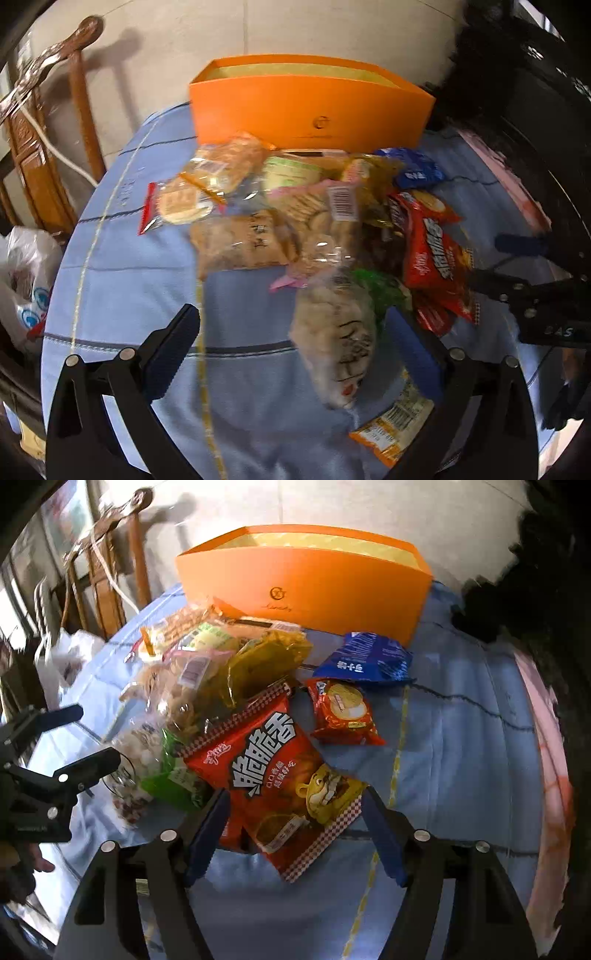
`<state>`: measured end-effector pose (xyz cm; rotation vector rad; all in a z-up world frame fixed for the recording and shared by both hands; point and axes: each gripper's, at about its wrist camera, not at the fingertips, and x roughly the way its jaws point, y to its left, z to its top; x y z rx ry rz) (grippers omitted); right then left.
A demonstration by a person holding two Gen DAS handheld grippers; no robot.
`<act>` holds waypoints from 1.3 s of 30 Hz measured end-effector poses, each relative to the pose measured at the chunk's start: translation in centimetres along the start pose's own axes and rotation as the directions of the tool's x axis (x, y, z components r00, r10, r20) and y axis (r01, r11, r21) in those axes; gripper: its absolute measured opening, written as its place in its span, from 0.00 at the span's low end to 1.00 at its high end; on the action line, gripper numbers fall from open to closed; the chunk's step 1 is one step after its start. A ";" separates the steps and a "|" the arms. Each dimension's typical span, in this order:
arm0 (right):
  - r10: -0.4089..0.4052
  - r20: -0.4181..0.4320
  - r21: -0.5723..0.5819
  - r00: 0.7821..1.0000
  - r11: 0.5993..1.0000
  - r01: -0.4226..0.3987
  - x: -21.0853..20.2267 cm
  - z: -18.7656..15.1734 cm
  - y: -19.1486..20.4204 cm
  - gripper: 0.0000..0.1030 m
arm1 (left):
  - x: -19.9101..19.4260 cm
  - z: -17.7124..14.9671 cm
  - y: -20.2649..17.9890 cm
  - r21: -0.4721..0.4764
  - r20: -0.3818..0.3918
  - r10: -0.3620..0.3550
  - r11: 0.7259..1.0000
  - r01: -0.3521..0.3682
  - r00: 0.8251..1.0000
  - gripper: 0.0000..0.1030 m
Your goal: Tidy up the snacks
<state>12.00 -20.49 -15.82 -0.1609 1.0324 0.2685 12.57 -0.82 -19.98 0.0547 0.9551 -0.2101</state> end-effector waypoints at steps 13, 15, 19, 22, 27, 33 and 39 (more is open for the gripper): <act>0.067 -0.112 0.021 0.991 0.998 -0.066 3.7 -0.6 -0.3 0.42 | 3.8 -2.4 -1.2 0.001 -0.055 -0.021 1.000 0.021 0.998 0.38; 0.060 -0.100 0.013 0.993 0.998 -0.059 3.3 -0.8 -0.1 0.27 | 3.7 -2.4 -0.9 -0.006 -0.055 -0.033 0.999 0.033 0.998 0.35; 0.092 -0.061 0.054 0.994 0.995 -0.088 2.0 -1.2 -0.4 0.27 | 2.6 -2.6 -0.5 -0.025 -0.034 -0.048 0.999 0.048 0.998 0.35; 0.089 -0.046 0.059 0.995 0.994 -0.087 1.4 -1.1 -0.7 0.27 | 1.9 -2.3 -0.4 -0.028 -0.016 -0.052 0.998 0.051 0.999 0.35; 0.100 0.019 0.088 0.995 0.991 -0.102 -1.2 -0.7 -1.4 0.27 | -0.1 -0.8 0.0 -0.064 0.042 -0.069 0.995 0.071 0.997 0.34; 0.101 0.109 0.091 0.989 0.990 -0.111 -4.7 3.4 -2.2 0.27 | -2.8 3.9 1.2 -0.088 0.114 -0.056 0.994 0.066 0.992 0.35; 0.061 0.210 0.079 0.976 0.994 -0.079 -9.0 10.7 -3.9 0.27 | -6.0 12.4 3.6 -0.099 0.202 -0.013 0.995 0.033 0.979 0.35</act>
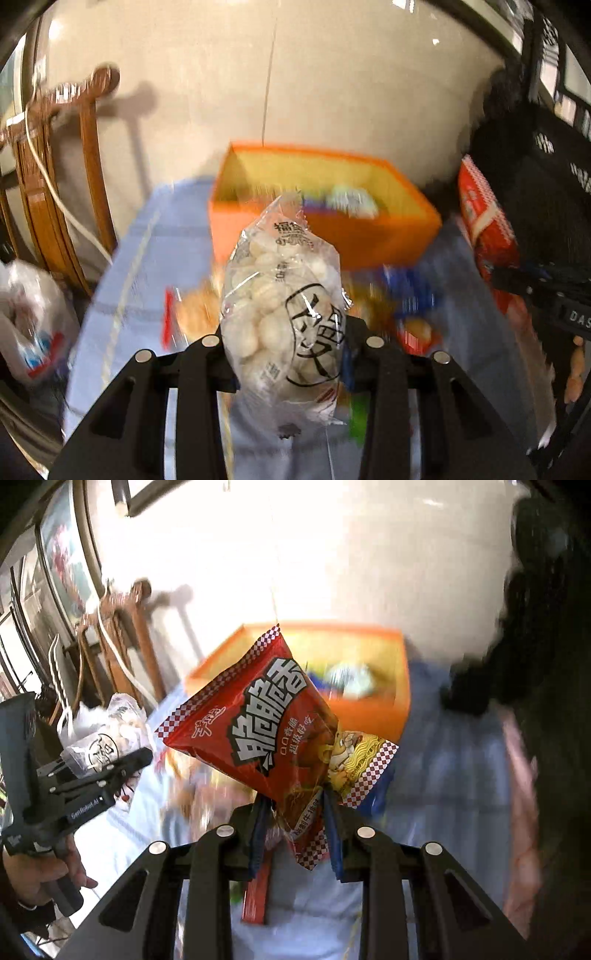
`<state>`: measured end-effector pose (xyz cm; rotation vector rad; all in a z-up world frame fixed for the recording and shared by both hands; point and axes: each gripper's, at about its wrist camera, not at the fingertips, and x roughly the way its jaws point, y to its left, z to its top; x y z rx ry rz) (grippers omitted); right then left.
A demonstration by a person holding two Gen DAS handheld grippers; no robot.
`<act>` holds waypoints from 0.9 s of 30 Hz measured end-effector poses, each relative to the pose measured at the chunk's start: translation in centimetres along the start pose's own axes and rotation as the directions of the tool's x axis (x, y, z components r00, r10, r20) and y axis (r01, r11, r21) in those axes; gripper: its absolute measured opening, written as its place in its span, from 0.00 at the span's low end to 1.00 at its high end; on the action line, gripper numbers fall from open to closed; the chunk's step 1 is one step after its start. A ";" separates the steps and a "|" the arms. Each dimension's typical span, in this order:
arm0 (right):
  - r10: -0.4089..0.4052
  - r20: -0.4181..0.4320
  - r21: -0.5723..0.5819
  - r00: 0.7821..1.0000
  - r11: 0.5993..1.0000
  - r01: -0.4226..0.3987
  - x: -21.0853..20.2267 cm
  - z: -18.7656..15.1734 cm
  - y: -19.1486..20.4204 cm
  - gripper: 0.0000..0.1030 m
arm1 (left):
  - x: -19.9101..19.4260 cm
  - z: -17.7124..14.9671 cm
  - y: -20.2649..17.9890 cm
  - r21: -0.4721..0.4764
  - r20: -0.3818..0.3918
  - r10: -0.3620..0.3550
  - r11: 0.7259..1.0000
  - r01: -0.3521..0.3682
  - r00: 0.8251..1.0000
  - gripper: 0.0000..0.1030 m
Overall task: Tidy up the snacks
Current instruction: 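Lift both bags over the orange box and open both grippers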
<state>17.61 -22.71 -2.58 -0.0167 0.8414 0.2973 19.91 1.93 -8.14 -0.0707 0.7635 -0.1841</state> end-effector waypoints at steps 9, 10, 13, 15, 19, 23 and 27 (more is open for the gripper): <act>-0.048 0.109 -0.008 0.993 0.999 0.049 -1.5 11.9 -0.6 0.27 | -0.4 14.0 -1.2 0.065 0.123 0.041 0.997 -0.049 0.992 0.35; -0.053 0.113 -0.012 0.992 0.998 0.055 -1.4 12.7 -0.5 0.27 | -0.3 14.9 -1.3 0.067 0.131 0.043 0.996 -0.052 0.990 0.35; -0.060 0.117 -0.017 0.991 0.998 0.062 -0.8 14.8 -0.4 0.27 | 1.3 17.5 -1.5 0.075 0.131 0.048 0.996 -0.058 0.990 0.35; -0.065 0.113 -0.021 0.991 0.997 0.068 -0.2 15.3 -0.3 0.27 | 2.0 18.1 -1.7 0.084 0.128 0.054 0.994 -0.065 0.990 0.35; -0.078 0.093 -0.020 0.993 0.997 0.080 1.0 15.6 -0.8 0.27 | 4.0 18.6 -1.4 0.078 0.109 0.064 0.994 -0.073 0.992 0.35; -0.089 0.076 -0.005 0.993 0.996 0.089 2.3 15.6 -1.0 0.27 | 5.1 17.8 -1.4 0.085 0.098 0.066 0.994 -0.075 0.993 0.35; -0.093 0.070 0.012 0.993 0.996 0.093 3.4 16.2 -1.4 0.27 | 6.0 18.0 -1.4 0.076 0.100 0.066 0.994 -0.074 0.993 0.36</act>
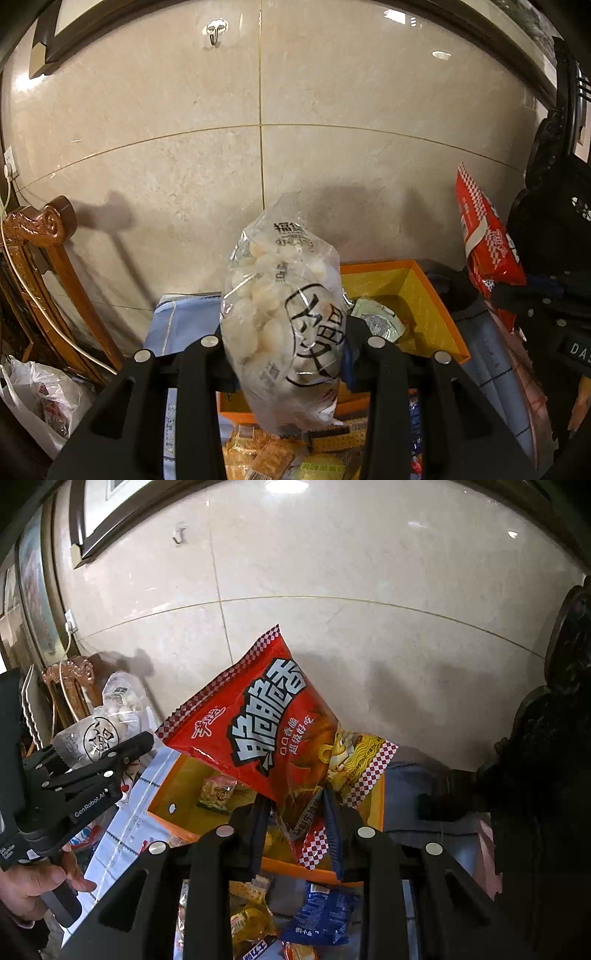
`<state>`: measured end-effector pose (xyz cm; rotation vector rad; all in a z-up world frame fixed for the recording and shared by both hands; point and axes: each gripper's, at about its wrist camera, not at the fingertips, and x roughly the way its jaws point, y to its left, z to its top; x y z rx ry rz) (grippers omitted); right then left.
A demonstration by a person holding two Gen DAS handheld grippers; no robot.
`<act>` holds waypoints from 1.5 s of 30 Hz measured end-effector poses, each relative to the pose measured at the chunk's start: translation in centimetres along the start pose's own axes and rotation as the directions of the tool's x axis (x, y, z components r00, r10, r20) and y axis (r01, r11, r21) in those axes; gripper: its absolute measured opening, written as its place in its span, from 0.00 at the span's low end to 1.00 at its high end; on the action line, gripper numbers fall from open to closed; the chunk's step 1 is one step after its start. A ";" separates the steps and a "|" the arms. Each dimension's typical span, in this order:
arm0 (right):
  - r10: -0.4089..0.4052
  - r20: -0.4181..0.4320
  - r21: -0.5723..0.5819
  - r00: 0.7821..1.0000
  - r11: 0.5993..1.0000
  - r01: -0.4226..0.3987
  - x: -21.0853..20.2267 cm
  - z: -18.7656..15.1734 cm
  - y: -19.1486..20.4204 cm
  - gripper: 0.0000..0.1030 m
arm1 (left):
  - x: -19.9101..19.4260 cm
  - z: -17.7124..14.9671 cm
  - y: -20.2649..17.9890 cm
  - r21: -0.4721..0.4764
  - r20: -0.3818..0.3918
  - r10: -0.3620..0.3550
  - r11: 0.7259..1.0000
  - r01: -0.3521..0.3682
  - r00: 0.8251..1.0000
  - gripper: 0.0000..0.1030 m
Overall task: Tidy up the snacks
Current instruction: 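Lift both bags over the orange box and open both grippers, then grasp the red wafer bar with the right gripper while the left grasps a pink-labelled cookie bag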
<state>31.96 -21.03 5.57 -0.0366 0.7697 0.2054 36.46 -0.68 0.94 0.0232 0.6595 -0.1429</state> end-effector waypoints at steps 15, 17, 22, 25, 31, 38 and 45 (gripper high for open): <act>-0.025 -0.015 -0.045 1.000 0.999 0.024 2.6 0.5 0.8 0.96 | 3.0 0.3 1.7 -0.046 -0.003 0.035 0.998 -0.035 0.999 0.96; -0.026 -0.019 -0.035 0.999 0.999 0.025 2.5 0.1 0.5 0.96 | 2.5 0.0 2.1 -0.050 0.002 0.037 0.998 -0.037 0.999 0.96; -0.019 -0.032 -0.027 0.999 0.999 0.018 1.6 -1.9 0.1 0.96 | 0.8 -2.0 2.5 -0.052 -0.013 0.031 0.998 -0.031 0.999 0.96; 0.000 -0.053 -0.015 0.999 1.000 -0.001 0.9 -4.7 0.4 0.96 | -0.3 -4.4 2.7 -0.062 -0.034 0.020 0.998 -0.022 0.999 0.96; 0.047 -0.141 -0.026 0.989 0.998 -0.051 -0.7 -15.2 3.3 0.96 | -2.4 -14.2 2.1 -0.025 -0.126 -0.021 1.000 0.018 0.992 0.96; 0.033 -0.304 -0.081 0.952 0.995 -0.060 1.4 -27.4 7.4 0.96 | -2.3 -25.2 1.1 0.007 -0.258 -0.028 0.999 0.031 0.966 0.96; -0.013 -0.348 -0.084 0.938 0.996 -0.017 3.1 -31.0 8.1 0.92 | -1.4 -26.0 0.3 0.015 -0.238 -0.019 1.000 0.024 0.971 0.96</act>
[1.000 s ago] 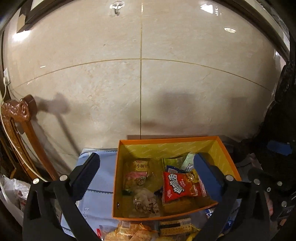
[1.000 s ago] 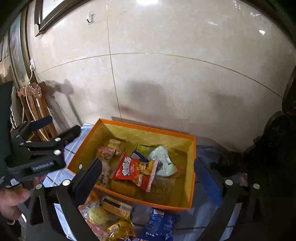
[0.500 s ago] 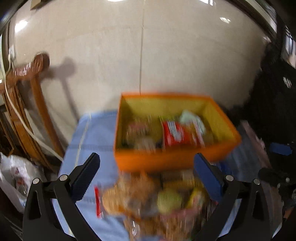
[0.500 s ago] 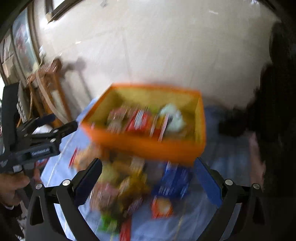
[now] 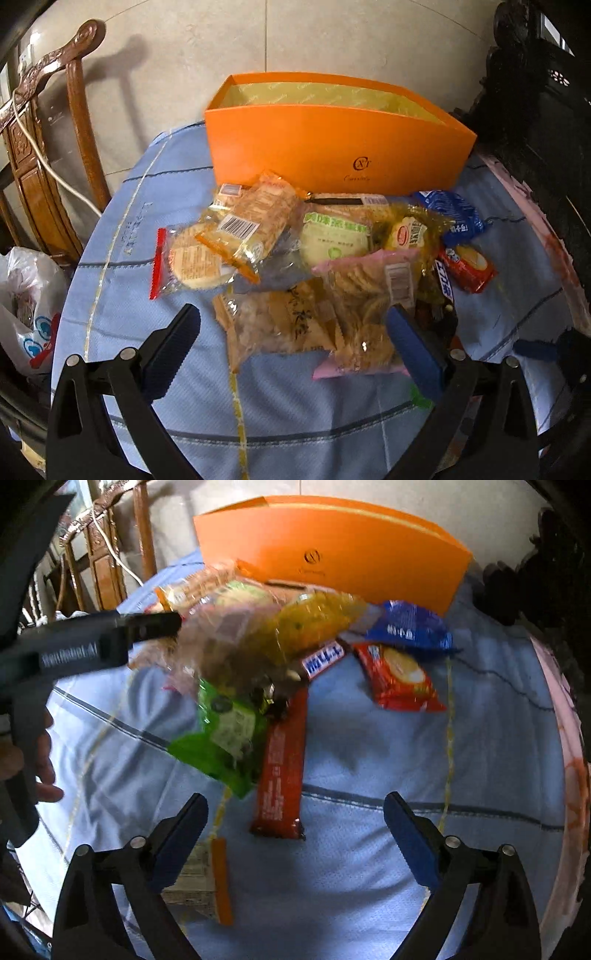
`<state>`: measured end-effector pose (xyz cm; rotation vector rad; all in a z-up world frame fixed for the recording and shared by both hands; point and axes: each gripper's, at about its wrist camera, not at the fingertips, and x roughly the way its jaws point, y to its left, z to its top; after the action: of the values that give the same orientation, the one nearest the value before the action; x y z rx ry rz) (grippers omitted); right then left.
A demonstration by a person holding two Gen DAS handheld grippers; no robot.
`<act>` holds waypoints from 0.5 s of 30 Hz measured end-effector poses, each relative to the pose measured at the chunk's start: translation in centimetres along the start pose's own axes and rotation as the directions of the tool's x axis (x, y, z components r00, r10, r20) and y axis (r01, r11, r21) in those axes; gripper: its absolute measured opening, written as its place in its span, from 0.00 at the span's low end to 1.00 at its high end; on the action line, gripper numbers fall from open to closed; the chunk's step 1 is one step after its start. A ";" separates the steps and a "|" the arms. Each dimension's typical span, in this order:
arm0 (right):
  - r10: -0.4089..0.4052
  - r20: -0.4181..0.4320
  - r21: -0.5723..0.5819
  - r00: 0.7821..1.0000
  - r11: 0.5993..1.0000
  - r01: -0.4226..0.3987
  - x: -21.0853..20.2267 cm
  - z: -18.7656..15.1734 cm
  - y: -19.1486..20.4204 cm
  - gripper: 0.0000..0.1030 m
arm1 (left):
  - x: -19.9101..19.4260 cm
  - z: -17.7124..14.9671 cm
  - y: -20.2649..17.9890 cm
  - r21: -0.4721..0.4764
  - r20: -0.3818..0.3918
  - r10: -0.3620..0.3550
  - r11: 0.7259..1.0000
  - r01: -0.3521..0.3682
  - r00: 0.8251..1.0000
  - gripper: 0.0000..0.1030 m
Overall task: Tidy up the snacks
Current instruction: 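Grasp the red wafer bar with the right gripper while the left grasps a pink-labelled cookie bag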
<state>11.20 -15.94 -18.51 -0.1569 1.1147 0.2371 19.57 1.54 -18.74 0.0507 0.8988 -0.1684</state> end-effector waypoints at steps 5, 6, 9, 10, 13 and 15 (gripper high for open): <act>-0.011 -0.046 -0.009 0.999 1.000 0.010 2.6 -0.2 0.5 0.79 | 2.4 0.7 -2.7 0.066 -0.012 0.012 0.998 -0.011 1.000 0.96; -0.012 -0.027 -0.007 1.000 1.000 0.012 2.6 -0.2 0.5 0.78 | 2.8 0.8 -3.2 0.075 -0.012 0.007 0.997 -0.006 1.000 0.96; -0.007 -0.019 -0.006 1.000 1.000 0.007 2.7 0.2 0.7 0.72 | 4.2 0.5 -4.7 0.118 -0.026 0.014 0.993 -0.011 1.000 0.87; -0.002 -0.016 -0.017 1.000 1.000 0.002 2.6 0.3 0.9 0.44 | 4.7 0.2 -4.9 0.124 -0.041 0.010 0.992 -0.005 0.999 0.72; 0.003 -0.017 -0.048 1.000 0.999 -0.003 2.0 0.6 1.3 0.23 | 4.8 -0.5 -4.8 0.100 -0.042 -0.009 0.995 0.013 0.999 0.45; 0.011 -0.015 -0.041 1.000 0.999 -0.012 1.8 0.5 1.2 0.23 | 4.7 -0.8 -4.3 0.071 -0.045 -0.033 0.997 0.036 0.998 0.45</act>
<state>12.01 -14.51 -19.90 -0.1888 1.1260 0.2697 21.09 -3.23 -22.75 0.1064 0.9377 -0.2325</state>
